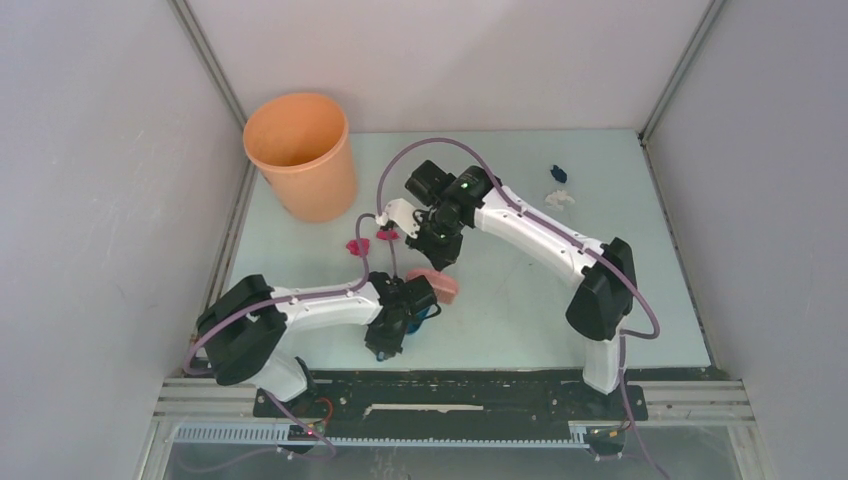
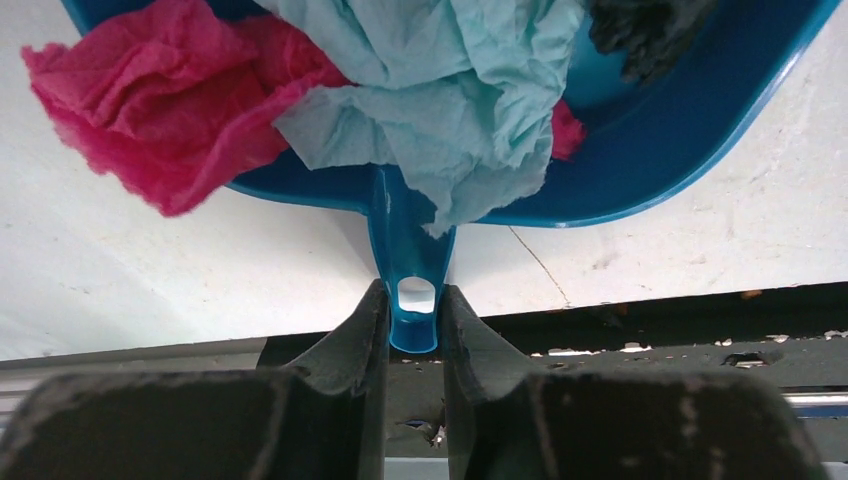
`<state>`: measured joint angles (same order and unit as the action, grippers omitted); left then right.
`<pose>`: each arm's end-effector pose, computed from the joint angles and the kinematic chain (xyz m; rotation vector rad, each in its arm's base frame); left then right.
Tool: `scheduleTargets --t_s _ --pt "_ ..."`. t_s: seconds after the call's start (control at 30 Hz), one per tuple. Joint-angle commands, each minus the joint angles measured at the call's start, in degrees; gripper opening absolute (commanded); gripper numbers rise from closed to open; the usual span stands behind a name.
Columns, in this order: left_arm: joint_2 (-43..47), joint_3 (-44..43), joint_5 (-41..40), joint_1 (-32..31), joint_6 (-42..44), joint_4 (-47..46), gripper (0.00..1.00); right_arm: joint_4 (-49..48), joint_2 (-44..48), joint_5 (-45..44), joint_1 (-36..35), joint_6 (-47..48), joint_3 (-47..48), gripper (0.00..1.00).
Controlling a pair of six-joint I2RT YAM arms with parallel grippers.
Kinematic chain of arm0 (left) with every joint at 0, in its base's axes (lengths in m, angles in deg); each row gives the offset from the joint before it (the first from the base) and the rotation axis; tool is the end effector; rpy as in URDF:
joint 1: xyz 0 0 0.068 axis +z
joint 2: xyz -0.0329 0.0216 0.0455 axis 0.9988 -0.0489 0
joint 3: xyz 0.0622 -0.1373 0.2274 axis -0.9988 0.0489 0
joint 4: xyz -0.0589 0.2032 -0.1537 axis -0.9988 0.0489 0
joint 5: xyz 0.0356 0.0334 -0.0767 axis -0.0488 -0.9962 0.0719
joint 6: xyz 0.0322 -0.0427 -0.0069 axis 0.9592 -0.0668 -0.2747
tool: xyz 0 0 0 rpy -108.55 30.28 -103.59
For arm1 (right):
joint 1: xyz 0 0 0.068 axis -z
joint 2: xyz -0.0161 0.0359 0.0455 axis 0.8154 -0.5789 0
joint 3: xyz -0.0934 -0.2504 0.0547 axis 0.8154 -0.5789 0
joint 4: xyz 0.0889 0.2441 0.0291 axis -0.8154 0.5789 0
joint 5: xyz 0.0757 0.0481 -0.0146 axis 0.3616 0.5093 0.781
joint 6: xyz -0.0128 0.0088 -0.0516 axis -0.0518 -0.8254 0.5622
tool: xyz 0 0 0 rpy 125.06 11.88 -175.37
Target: Sweep away the paper scraps from the table
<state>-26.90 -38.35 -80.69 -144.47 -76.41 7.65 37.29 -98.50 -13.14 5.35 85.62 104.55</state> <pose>0.1274 -0.1907 0.1567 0.4463 3.0223 0.1237 0.2521 0.3050 0.3141 -1.8201 2.1396 0.3941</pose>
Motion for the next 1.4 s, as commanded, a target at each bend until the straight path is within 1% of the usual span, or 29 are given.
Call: scheduleTargets --t_s 0.0,0.13,0.2,0.3,0.43,0.57,0.7,0.8,0.9,0.97,1.07,1.13,1.23,1.3,1.37 --pt "-0.4 -2.8 -0.8 0.5 2.0 -1.7 0.0 3.5 5.1 4.2 0.0 -4.6 -1.2 0.0" --pt "0.7 -3.2 -1.5 0.5 2.3 -1.6 0.0 3.1 7.3 3.0 1.2 -5.9 0.4 0.0" --pt "1.7 -3.8 -1.7 0.4 2.6 -0.4 0.0 2.9 8.1 1.0 2.0 -6.3 1.2 0.0" --pt "4.5 -5.2 -2.2 -0.1 3.3 4.0 0.0 2.1 9.1 -2.7 3.8 -6.2 1.1 0.0" --pt "8.4 -7.1 -2.1 -0.3 4.2 10.7 0.0 1.0 10.1 -1.1 7.8 -7.1 1.5 0.0" --pt "11.1 -7.7 1.9 -1.3 5.3 16.5 0.0 -0.3 10.6 0.2 11.2 -8.1 0.9 0.0" --pt "12.8 -6.4 3.7 -3.1 5.4 20.7 0.0 -2.8 10.3 -3.6 11.5 -7.7 -1.5 0.0" --pt "13.6 -4.9 5.4 -3.4 6.0 20.8 0.0 -5.5 9.4 -7.1 11.1 -7.2 -3.1 0.0" --pt "12.2 -4.3 6.2 -3.4 7.5 19.4 0.0 -8.4 7.1 -10.6 10.6 -6.6 -3.6 0.0" --pt "9.8 -4.9 6.2 -3.4 8.9 17.9 0.0 -10.3 5.5 -12.6 10.2 -6.1 -3.5 0.0" --pt "4.0 -6.6 6.2 -3.2 11.6 14.3 0.0 -12.3 2.6 -16.7 9.7 -5.7 -3.4 0.0" --pt "-0.2 -8.5 6.2 -3.2 13.1 13.1 0.0 -11.7 1.1 -15.6 9.3 -6.3 -2.8 0.0" --pt "-4.6 -10.8 6.2 -3.2 14.9 12.0 0.0 -10.4 0.3 -10.1 8.4 -9.1 -3.3 0.0" --pt "-6.5 -12.1 6.2 -3.1 15.6 11.8 0.0 -8.7 0.2 -4.4 7.5 -10.4 -4.2 0.0" --pt "-7.6 -13.3 6.2 -3.1 16.0 11.8 0.0 -6.5 0.3 3.9 7.1 -11.3 -5.0 0.0"
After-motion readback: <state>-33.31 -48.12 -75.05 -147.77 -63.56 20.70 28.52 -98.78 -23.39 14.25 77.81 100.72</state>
